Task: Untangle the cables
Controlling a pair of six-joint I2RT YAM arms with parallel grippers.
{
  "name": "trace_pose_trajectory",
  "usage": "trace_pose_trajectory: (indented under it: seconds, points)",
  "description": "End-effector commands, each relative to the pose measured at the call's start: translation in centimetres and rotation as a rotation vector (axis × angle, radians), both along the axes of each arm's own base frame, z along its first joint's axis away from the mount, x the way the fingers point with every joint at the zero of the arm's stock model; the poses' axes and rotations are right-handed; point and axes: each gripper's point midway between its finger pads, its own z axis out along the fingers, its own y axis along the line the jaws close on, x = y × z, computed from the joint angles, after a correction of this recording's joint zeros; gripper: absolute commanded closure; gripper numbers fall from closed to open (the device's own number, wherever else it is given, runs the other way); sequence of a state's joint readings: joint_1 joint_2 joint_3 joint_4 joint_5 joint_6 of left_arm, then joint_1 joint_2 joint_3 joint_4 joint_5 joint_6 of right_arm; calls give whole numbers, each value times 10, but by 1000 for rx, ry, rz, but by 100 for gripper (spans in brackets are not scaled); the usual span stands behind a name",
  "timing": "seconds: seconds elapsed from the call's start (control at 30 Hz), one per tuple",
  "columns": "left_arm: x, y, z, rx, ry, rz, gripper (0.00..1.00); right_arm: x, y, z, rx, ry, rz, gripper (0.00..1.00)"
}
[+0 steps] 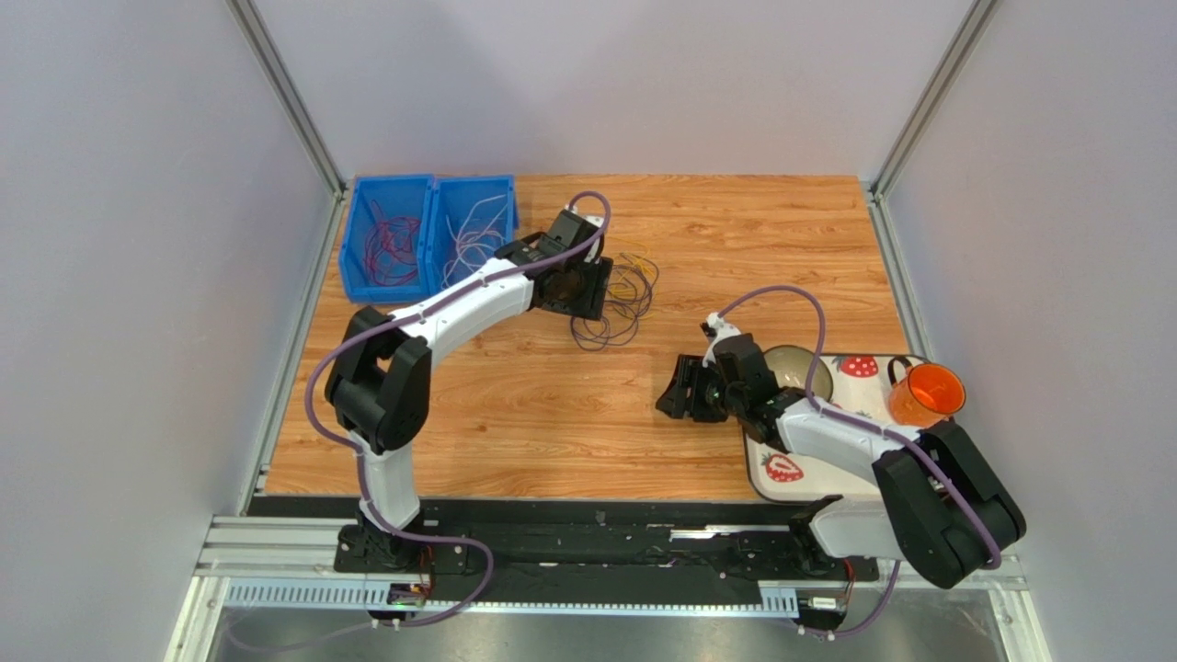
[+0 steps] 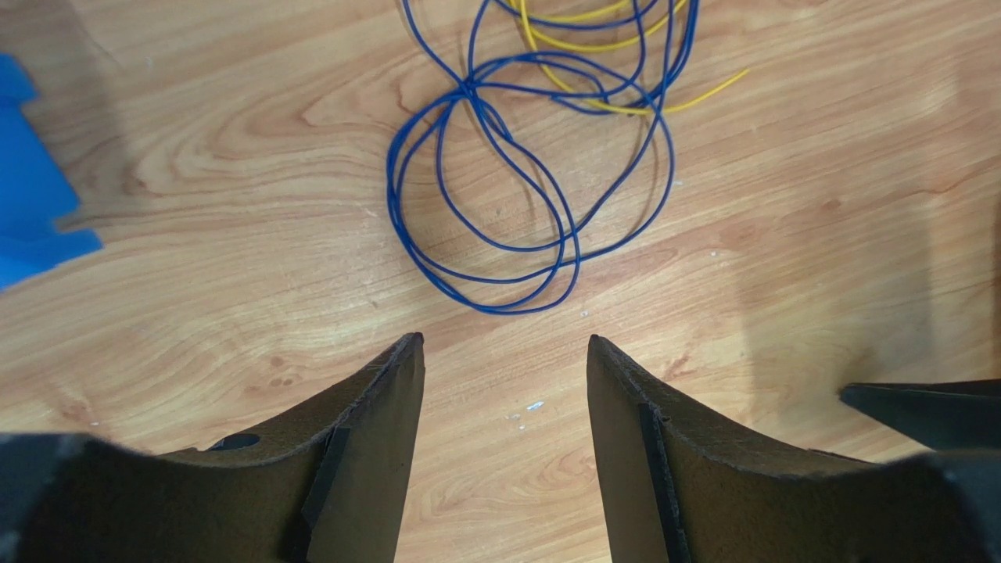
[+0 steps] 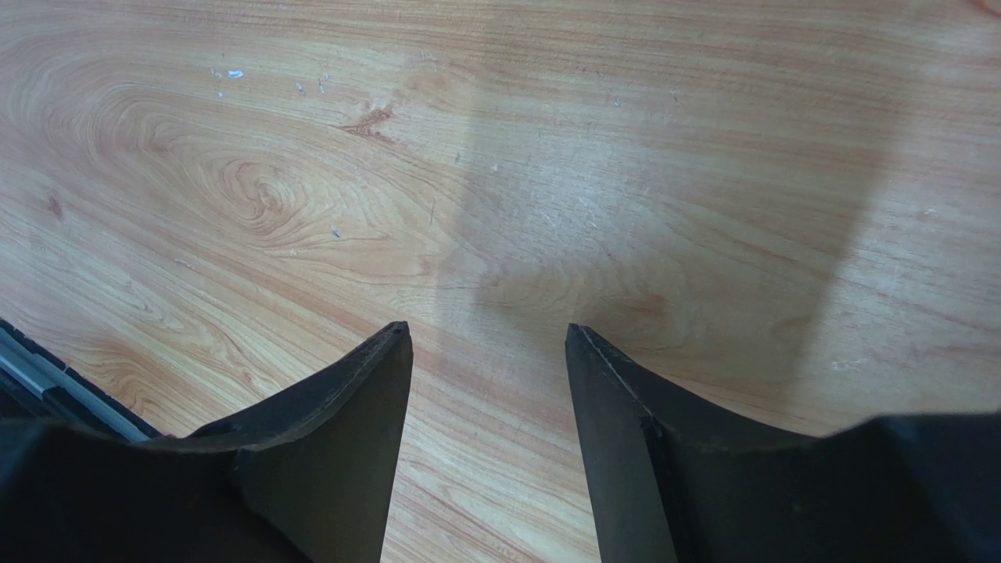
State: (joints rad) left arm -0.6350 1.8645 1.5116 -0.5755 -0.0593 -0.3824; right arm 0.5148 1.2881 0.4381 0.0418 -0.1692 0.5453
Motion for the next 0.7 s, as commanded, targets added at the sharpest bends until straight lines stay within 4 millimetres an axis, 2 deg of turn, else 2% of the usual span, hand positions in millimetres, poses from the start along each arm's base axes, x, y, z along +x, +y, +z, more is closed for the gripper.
trace_pose_trajectory:
  seconds: [0.0, 0.23, 0.47, 0.67]
  points:
    - [3, -11, -5, 2, -32, -25, 39, 5, -2, -3, -19, 5, -13, 42]
    - [-7, -26, -31, 22, 7, -67, 40, 5, 0, -4, -20, 16, -2, 42]
    - [-2, -32, -54, 64, 30, -84, 44, 5, 0, -5, -19, 19, 0, 42]
    - [1, -33, -63, 82, 36, -86, 48, 4, 1, -5, -19, 21, 4, 42]
